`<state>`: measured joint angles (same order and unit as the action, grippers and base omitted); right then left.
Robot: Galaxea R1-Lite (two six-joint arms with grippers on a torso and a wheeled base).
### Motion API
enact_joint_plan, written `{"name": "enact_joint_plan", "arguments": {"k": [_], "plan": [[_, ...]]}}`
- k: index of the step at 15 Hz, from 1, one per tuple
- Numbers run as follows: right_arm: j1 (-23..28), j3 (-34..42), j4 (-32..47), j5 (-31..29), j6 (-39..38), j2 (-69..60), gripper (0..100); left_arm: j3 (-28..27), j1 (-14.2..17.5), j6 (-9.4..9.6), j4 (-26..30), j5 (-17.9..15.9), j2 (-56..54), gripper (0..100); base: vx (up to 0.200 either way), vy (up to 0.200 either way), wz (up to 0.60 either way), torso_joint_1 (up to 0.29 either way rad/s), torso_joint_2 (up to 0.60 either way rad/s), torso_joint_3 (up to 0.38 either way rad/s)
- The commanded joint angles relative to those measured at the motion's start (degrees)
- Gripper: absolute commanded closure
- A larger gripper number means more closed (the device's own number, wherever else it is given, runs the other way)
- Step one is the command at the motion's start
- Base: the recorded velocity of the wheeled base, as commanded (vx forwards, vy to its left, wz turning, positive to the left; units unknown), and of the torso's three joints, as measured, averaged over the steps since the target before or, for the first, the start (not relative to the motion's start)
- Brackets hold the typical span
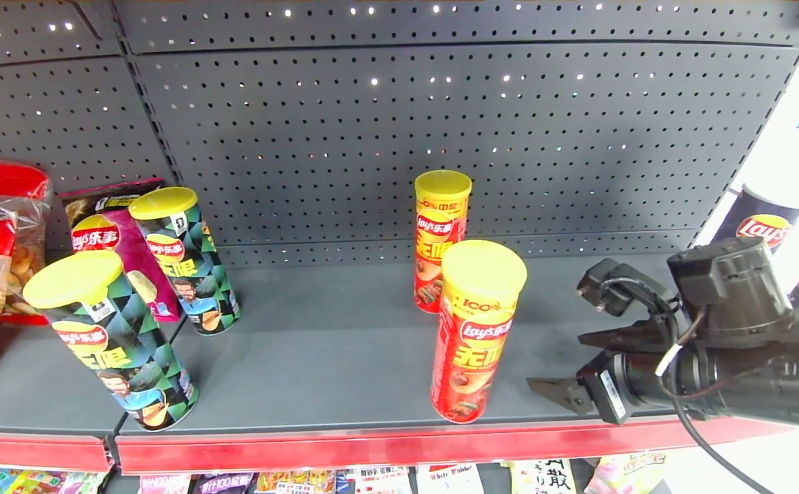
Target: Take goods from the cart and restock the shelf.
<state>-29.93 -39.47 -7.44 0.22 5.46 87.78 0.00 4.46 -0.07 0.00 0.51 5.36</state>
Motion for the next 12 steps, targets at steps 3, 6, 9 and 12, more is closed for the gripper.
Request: {"name": "enact_joint_plan", "arguments": {"k": [3,6,9,12], "plan": [[-0.9,-0.3,0.0,-0.1,0.0,2.3,0,0.0,0.0,-0.01,0.0,0.0,0.1,0,0.000,0.000,0.00,0.000,0.00,0.000],[-1.6,-0.5,0.0,-0.1,0.0,3.3,0,0.0,0.0,-0.01,0.0,0.1,0.1,0,0.000,0.000,0.00,0.000,0.00,0.000],[-1.8,-0.7,0.0,-0.2,0.2,4.7,0,0.0,0.0,-0.01,0.0,0.1,0.1,0,0.000,0.000,0.00,0.000,0.00,0.000],[-2.6,-1.6,0.0,-0.2,0.2,5.6,0,0.0,0.0,-0.01,0.0,0.1,0.1,0,0.000,0.000,0.00,0.000,0.00,0.000]]}}
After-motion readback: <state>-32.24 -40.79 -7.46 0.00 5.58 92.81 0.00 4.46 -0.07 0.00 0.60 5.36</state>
